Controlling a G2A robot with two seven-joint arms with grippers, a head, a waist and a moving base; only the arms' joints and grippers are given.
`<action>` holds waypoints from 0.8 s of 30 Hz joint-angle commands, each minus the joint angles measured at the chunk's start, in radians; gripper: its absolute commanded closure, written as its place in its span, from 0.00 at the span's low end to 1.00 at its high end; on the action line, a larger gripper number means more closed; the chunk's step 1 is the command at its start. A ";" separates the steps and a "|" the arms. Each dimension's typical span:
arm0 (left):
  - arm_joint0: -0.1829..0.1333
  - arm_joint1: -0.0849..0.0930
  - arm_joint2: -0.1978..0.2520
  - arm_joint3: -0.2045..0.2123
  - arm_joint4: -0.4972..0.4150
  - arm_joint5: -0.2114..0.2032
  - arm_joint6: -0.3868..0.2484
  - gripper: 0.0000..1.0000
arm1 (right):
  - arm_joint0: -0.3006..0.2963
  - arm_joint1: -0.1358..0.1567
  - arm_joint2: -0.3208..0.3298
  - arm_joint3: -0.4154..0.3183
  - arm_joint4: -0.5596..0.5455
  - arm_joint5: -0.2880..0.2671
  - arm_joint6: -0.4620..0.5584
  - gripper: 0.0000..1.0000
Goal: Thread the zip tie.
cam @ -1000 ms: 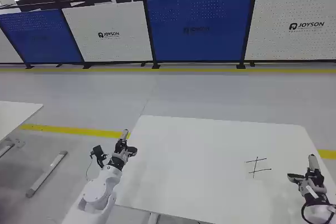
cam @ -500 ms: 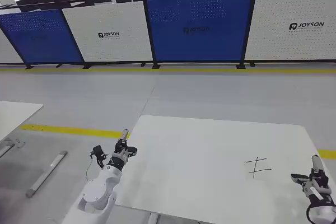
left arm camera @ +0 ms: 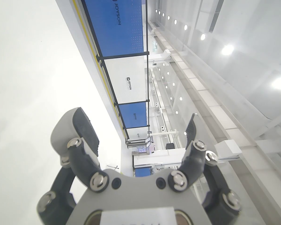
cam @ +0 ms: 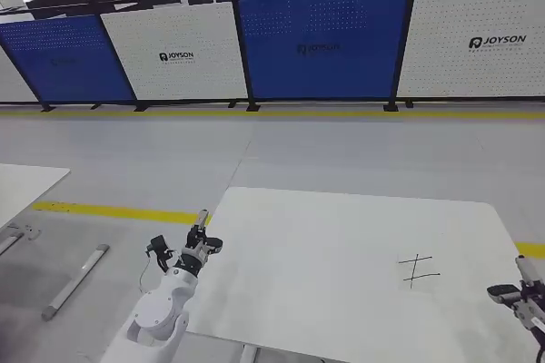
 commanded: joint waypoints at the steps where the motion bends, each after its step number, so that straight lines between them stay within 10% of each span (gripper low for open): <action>1: 0.000 0.000 0.000 0.000 0.000 0.000 0.000 0.00 | 0.000 0.000 0.000 0.000 0.000 0.000 0.000 0.00; 10: 0.000 0.000 0.000 0.000 0.000 0.000 0.000 0.00 | 0.008 0.003 -0.006 -0.019 -0.005 0.006 0.046 0.00; 16: 0.000 0.000 0.000 0.000 0.000 0.000 0.000 0.00 | 0.143 0.040 0.033 -0.012 -0.119 0.125 0.358 0.00; 24: 0.000 0.000 0.000 0.000 0.000 0.000 0.000 0.00 | 0.283 0.058 -0.077 0.085 -0.247 0.189 0.487 0.00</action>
